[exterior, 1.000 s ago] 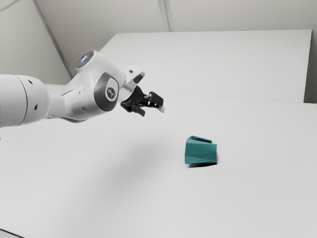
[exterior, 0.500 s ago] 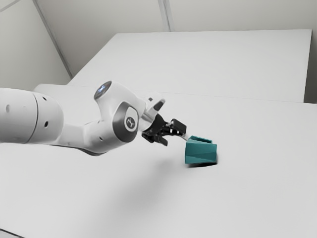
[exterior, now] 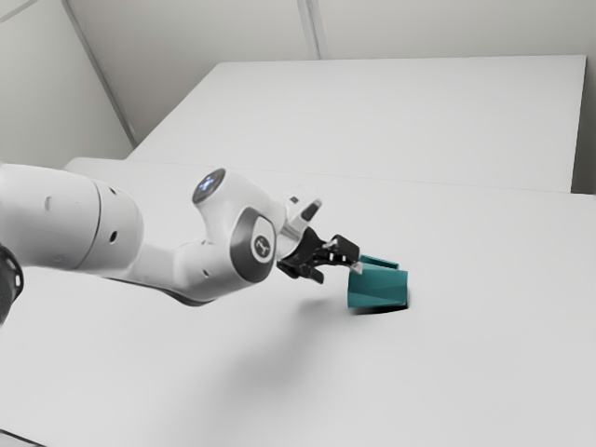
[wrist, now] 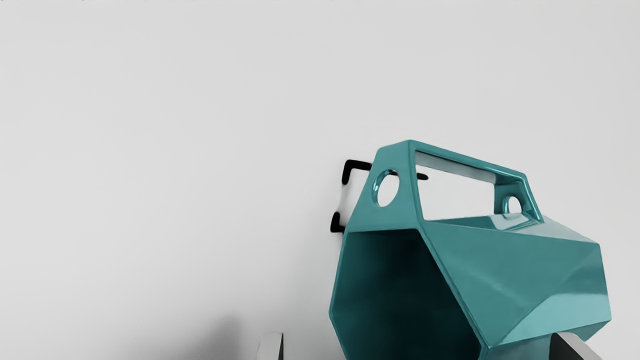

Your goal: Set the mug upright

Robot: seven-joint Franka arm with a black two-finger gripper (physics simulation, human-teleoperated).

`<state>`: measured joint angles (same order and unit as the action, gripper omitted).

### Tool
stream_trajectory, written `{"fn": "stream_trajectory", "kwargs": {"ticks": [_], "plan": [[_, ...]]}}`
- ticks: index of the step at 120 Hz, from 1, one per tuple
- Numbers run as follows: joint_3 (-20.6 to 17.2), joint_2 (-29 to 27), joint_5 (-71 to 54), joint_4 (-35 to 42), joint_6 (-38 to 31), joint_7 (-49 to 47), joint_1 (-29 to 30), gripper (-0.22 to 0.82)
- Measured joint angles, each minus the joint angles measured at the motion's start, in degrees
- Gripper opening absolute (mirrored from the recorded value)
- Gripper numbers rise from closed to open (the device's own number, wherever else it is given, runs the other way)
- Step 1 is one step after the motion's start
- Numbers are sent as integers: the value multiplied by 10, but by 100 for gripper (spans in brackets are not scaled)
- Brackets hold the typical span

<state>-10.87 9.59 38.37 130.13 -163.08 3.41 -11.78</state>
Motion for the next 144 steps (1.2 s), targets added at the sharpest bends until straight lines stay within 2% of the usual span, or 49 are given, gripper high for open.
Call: {"fn": "stream_trajectory", "kwargs": {"ticks": [54,103,124,144], "plan": [[-19,54,1,-44,-36,-4,-1,57],[-34,66,16,-58,-51,-6,-7,56],[-34,78,17,-69,-52,-6,-12,47],[-34,82,14,-81,-53,-7,-12,33]]}}
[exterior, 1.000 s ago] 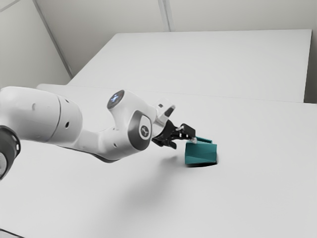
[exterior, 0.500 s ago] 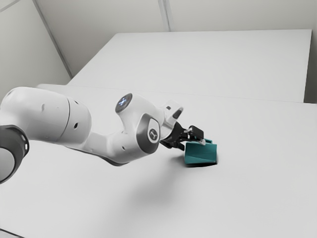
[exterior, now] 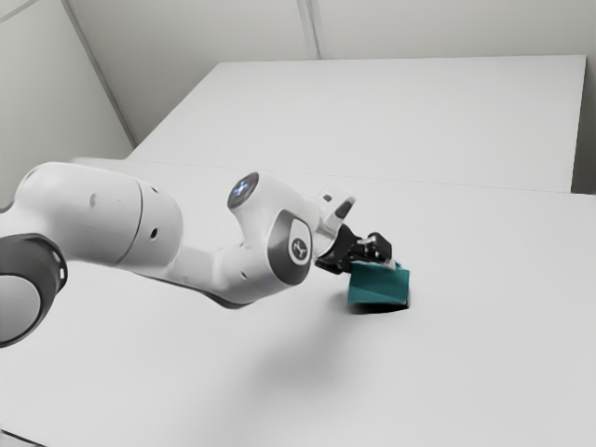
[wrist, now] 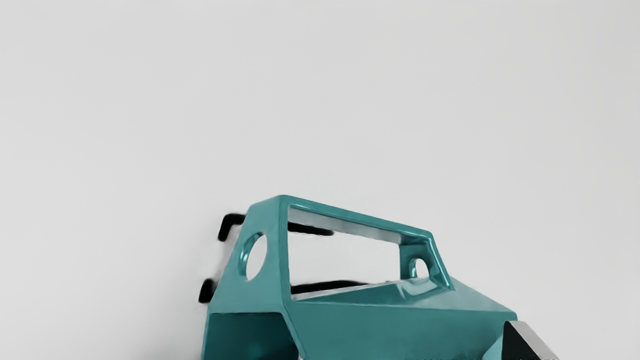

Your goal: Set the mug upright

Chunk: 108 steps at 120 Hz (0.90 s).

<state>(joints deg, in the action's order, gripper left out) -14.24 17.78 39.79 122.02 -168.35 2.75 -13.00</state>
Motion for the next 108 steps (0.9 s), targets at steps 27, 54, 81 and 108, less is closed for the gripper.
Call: {"fn": "stream_trajectory", "kwargs": {"ticks": [27,54,81,108], "plan": [[1,1,-6,-32,0,3,0,24],[-4,8,-5,-43,-6,8,-6,-1],[-9,9,-6,-55,-14,10,-9,-10],[-7,2,-16,-64,-10,13,-9,-15]]}}
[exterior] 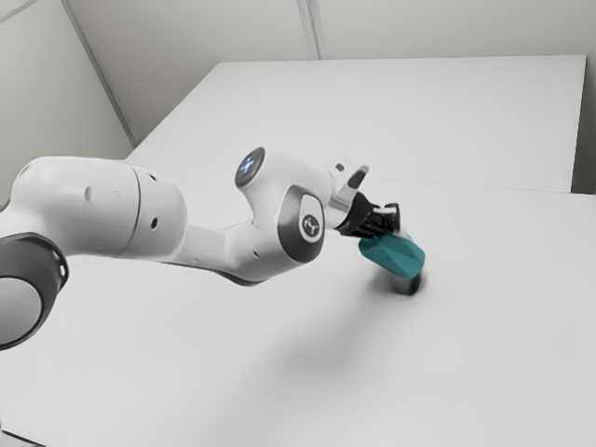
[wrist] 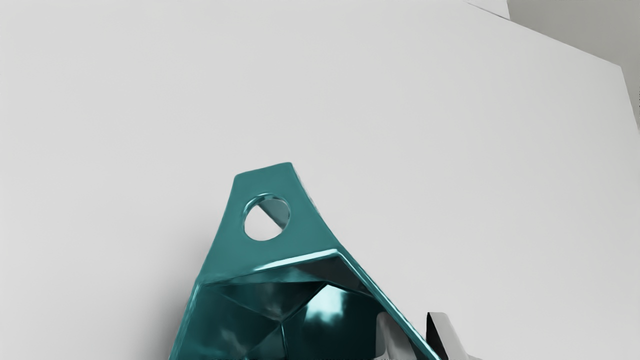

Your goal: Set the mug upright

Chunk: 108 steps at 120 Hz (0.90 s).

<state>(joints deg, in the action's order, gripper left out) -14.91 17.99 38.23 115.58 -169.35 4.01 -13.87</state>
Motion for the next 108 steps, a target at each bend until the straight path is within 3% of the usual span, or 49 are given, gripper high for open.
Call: {"fn": "stream_trajectory", "kwargs": {"ticks": [20,41,66,84,108], "plan": [[49,-60,-75,1,117,-1,10,-17],[56,-133,-238,8,303,-22,85,-18],[71,-149,-355,21,491,-65,126,-17],[70,-156,-389,33,562,-96,164,-18],[69,-160,-427,40,597,-128,204,-18]]}}
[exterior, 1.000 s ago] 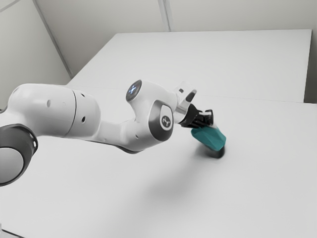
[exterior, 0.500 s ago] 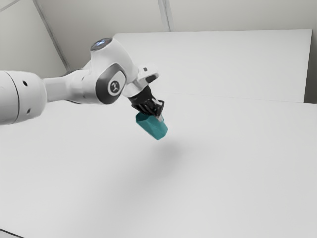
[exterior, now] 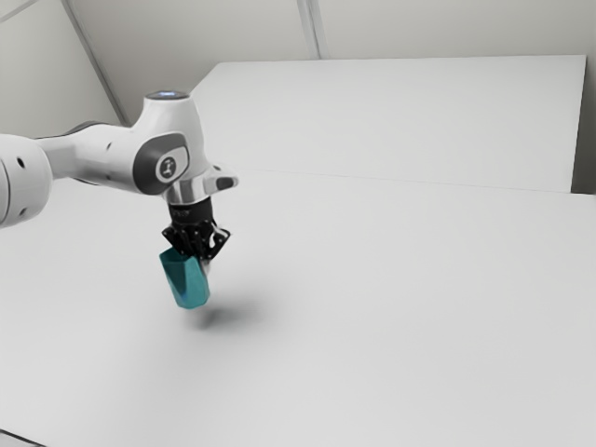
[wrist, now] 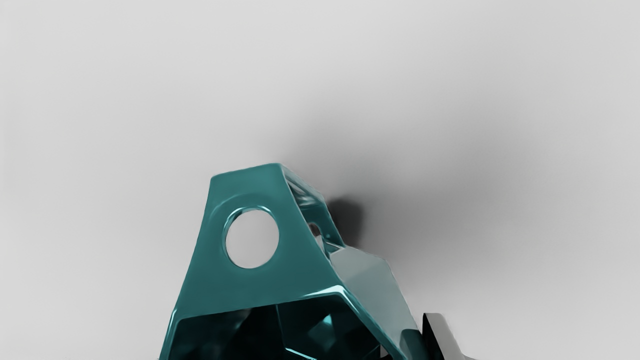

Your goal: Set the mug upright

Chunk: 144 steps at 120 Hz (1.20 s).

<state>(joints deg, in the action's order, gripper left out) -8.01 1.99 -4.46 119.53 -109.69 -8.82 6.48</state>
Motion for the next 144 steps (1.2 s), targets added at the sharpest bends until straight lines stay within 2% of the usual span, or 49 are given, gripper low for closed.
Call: {"fn": "stream_trajectory", "kwargs": {"ticks": [38,99,110,122,144], "plan": [[1,27,-55,-12,-26,-39,-29,-18],[-3,68,-19,-15,-113,-101,-50,-17],[-3,68,-16,-15,-119,-107,-54,0],[-3,68,-13,-15,-122,-112,-55,13],[-3,73,-11,-23,-124,-119,-55,28]]}}
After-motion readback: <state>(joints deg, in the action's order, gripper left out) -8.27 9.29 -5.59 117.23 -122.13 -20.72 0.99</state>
